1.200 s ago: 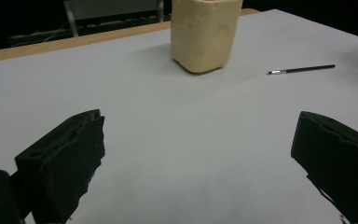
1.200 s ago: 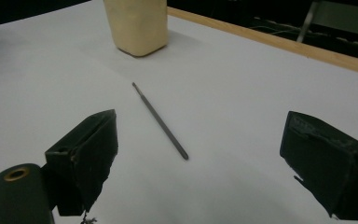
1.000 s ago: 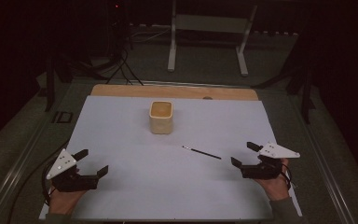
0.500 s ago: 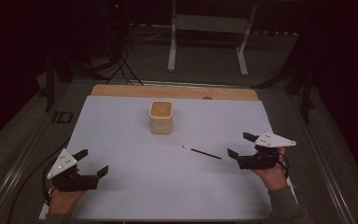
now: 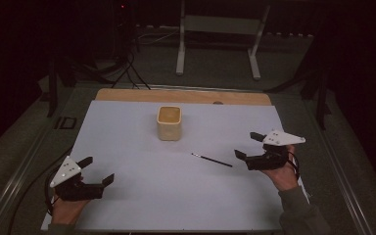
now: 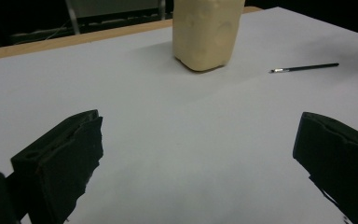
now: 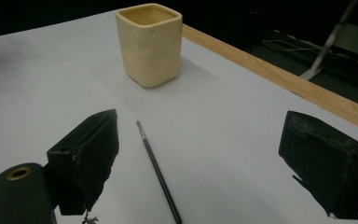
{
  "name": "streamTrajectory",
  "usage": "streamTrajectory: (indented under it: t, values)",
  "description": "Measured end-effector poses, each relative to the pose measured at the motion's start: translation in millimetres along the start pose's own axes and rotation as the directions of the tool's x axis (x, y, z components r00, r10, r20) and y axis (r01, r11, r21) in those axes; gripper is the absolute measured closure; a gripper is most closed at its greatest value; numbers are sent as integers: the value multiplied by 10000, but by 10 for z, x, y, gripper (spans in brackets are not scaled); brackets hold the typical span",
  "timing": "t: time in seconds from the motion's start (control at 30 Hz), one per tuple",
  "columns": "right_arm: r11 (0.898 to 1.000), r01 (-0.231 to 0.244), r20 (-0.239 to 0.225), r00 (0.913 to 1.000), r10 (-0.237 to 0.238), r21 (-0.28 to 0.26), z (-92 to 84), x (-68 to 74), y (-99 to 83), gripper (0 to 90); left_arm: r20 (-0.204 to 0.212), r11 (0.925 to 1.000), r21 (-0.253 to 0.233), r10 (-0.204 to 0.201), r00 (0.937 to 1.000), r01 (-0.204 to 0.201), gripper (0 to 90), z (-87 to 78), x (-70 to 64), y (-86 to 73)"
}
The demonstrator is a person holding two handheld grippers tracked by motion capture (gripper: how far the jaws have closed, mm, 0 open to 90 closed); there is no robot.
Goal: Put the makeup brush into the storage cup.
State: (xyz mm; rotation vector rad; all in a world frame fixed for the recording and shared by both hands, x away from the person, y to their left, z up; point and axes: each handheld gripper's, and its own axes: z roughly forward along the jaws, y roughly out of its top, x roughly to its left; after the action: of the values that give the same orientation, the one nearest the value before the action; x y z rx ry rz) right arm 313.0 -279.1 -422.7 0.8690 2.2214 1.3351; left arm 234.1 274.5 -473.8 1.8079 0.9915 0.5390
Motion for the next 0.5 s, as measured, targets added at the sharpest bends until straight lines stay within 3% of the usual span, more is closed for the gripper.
streamTrajectory:
  t: [0.5]
  values:
    - [9995,208,-205,9996,-203,232,174,-53,134,129,-62,10000,2,-36,10000,36,21,-11,7,-3]
